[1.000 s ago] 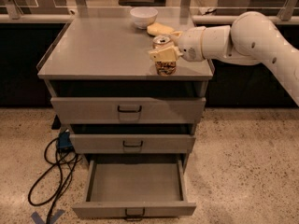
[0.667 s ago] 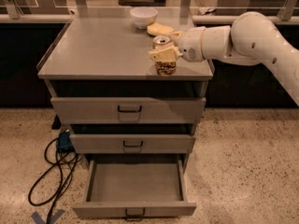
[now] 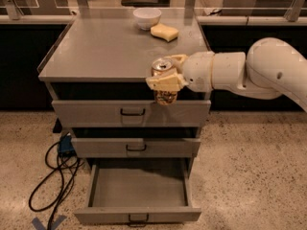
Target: Place orange can into bottom drawer
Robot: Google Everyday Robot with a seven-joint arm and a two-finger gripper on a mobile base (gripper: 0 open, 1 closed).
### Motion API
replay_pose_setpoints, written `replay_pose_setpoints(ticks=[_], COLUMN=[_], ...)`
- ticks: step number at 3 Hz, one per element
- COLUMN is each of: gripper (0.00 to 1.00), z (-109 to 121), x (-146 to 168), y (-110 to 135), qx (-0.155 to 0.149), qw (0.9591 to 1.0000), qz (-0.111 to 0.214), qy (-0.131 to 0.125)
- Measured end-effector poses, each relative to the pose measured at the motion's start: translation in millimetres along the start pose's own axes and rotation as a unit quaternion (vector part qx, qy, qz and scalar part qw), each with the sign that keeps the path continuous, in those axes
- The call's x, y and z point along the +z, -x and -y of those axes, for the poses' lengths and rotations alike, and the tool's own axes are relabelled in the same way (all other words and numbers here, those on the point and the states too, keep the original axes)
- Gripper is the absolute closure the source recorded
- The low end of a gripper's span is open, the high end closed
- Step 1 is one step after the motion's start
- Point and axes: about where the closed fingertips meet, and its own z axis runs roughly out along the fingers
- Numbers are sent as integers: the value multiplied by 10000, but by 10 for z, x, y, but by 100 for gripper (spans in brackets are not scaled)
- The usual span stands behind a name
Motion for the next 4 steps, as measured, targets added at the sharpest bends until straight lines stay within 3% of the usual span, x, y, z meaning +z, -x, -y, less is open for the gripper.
replay_pose_setpoints(ticks=[1, 2, 3, 4], gripper=[100, 100, 100, 100], z=[-259, -260, -462, -901], x=[-94, -95, -82, -75], y=[-258, -261, -348, -474], qx=[224, 222, 207, 270], qw=[9997, 9997, 9996, 9992], qz=[-100, -103, -63, 219], qy=[91, 90, 187, 199])
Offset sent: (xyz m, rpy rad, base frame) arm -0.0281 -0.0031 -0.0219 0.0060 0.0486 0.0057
